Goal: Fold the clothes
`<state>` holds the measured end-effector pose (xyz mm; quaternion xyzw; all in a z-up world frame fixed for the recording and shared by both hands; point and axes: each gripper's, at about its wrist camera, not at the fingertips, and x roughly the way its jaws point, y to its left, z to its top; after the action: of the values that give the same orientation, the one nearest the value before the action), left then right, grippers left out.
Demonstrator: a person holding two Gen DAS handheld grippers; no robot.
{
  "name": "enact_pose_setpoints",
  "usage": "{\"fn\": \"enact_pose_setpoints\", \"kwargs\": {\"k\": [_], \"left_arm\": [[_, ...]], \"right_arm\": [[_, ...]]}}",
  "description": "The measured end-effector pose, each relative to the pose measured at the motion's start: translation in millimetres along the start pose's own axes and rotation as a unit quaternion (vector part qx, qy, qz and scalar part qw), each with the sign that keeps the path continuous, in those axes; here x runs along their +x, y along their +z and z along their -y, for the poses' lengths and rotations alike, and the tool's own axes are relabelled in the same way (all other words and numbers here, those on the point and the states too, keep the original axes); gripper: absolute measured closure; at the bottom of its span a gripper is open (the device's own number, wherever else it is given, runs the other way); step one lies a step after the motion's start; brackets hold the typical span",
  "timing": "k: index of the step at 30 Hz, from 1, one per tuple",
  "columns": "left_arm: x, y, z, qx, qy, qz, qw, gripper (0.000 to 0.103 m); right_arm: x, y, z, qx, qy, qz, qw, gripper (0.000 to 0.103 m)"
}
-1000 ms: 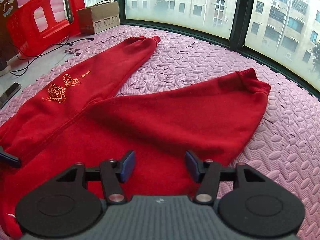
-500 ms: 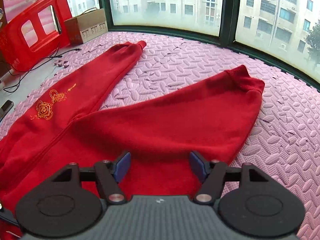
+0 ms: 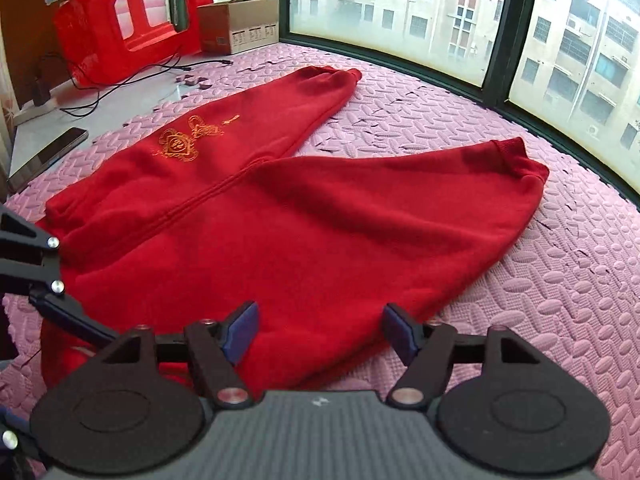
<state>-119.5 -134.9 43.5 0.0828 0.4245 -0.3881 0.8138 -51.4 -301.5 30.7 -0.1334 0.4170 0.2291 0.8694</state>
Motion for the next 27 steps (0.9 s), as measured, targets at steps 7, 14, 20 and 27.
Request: {"fn": "enact_pose_setpoints", "kwargs": {"k": [7,14,20,27], "left_arm": [[-16.6,-10.7,-0.1,-0.006,0.023,0.008,0.9997,0.04],[-19.5,-16.7,11.9,0.041,0.06,0.018,0.9972,0.039],[-5.9,-17.7,15.9,0.068,0.083,0.018,0.9941,0.04],[0.2,-16.2,9.8,0.075,0.098,0.015,0.9922,0.068]], "right_arm": [[-14.4,-11.5,-25.9,-0.027,0.011,0.011,1.0,0.033],[-22.7,-6.4,-12.3,0.018,0.031,0.016,0.999,0.033],[-14.0,4.5,33.8,0.097,0.003,0.018,0.995,0.033],[13.0,25.3,114.0,0.213,-0.034,0.017,0.976,0.04]]}}
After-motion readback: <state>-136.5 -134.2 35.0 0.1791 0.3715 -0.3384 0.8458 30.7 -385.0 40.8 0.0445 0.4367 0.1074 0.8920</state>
